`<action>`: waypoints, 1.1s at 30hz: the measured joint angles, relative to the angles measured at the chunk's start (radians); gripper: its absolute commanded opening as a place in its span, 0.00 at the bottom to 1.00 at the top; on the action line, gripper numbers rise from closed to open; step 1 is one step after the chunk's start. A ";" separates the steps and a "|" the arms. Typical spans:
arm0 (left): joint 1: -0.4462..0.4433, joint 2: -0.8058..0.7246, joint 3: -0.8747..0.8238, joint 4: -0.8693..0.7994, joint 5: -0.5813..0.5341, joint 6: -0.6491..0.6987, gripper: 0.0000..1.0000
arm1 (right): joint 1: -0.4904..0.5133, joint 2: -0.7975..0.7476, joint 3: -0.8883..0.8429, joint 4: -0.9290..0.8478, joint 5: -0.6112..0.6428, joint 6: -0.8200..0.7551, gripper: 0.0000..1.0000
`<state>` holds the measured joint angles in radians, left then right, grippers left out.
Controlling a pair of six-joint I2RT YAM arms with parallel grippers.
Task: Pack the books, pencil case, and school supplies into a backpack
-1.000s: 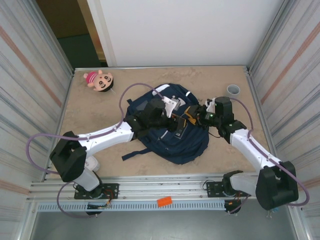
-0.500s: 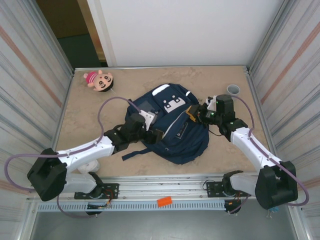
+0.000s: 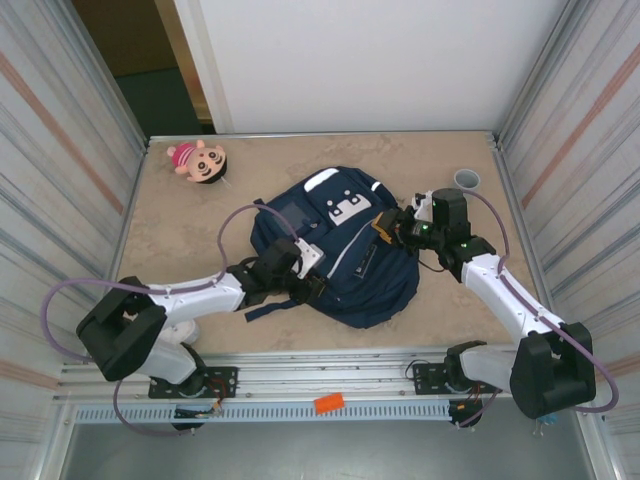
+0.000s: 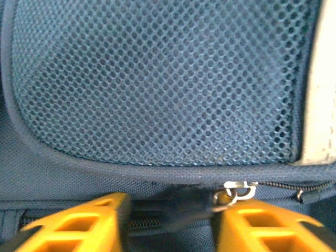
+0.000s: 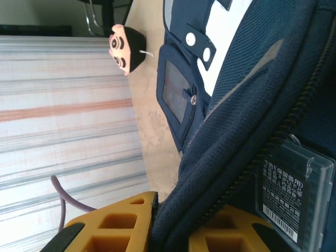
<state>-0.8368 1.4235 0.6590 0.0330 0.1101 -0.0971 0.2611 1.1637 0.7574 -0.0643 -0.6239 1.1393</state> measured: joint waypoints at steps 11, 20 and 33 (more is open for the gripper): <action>-0.048 -0.027 -0.068 0.079 0.047 0.019 0.06 | 0.083 -0.103 -0.037 -0.092 0.076 -0.026 0.52; -0.048 -0.027 -0.078 0.105 0.057 0.018 0.03 | 0.254 -0.194 -0.215 -0.060 0.154 0.065 0.38; -0.063 -0.041 -0.101 0.137 0.113 0.015 0.02 | 0.352 0.016 -0.200 0.157 0.220 0.110 0.03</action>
<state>-0.8997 1.3827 0.5575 0.1699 0.2226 -0.0818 0.6132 1.1797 0.5575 0.0929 -0.4042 1.2495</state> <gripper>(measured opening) 0.054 0.083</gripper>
